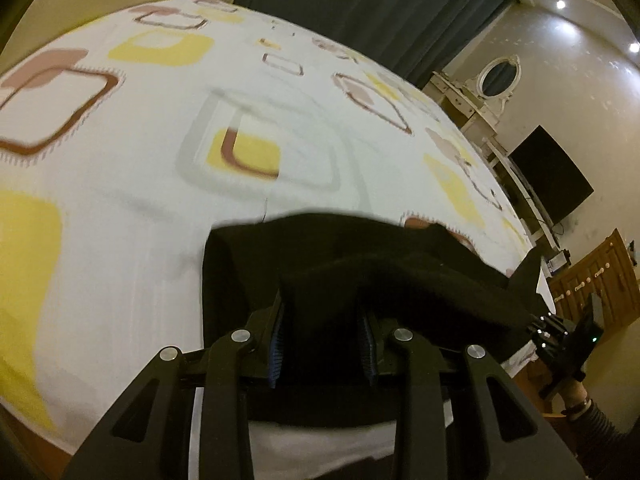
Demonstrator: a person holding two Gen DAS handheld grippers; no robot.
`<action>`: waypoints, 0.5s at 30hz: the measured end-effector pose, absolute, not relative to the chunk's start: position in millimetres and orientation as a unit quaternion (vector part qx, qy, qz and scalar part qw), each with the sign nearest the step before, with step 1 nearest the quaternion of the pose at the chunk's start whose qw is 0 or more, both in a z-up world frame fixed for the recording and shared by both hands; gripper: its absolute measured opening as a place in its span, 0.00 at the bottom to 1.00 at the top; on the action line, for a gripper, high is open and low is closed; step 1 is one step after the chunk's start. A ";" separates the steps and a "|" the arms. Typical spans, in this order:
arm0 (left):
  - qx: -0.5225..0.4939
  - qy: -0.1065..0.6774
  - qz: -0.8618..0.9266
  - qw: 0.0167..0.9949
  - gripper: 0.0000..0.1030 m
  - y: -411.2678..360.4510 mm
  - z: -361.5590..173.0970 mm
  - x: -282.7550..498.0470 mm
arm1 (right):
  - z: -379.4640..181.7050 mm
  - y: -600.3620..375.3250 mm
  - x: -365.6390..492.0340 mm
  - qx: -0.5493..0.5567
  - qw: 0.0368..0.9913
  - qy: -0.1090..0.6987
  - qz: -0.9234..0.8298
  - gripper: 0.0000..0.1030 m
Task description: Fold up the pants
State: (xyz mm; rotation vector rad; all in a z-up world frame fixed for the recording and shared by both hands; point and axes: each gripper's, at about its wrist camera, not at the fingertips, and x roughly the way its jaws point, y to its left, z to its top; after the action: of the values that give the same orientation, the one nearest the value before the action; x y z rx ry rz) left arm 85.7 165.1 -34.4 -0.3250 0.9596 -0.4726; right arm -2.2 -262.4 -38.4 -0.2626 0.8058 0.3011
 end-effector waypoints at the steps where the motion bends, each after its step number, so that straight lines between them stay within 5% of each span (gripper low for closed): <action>1: -0.152 0.460 -0.220 0.847 0.31 165.1 -39.6 82.3 | -42.9 -260.7 -4.3 -0.129 0.898 0.394 0.145 0.07; 6: -0.160 0.479 -0.206 0.838 0.34 166.6 -60.3 73.5 | -61.2 -253.2 -12.2 -0.128 0.888 0.418 0.142 0.11; 9: -0.185 0.492 -0.206 0.825 0.50 176.0 -68.5 62.4 | -61.2 -254.6 -20.3 -0.117 0.888 0.422 0.138 0.17; 13: -0.236 0.488 -0.201 0.816 0.66 189.8 -70.2 42.5 | -51.9 -271.3 -30.4 -0.046 0.888 0.433 0.148 0.48; 15: -0.275 0.483 -0.205 0.805 0.68 197.0 -70.7 34.5 | -49.7 -279.8 -32.8 -0.009 0.883 0.443 0.155 0.49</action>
State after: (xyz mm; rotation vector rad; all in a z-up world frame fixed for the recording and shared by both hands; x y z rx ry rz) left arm 34.5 197.0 -70.7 -0.5890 1.0347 -0.4399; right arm -32.8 -279.8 -49.7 -0.0191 0.9216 0.3233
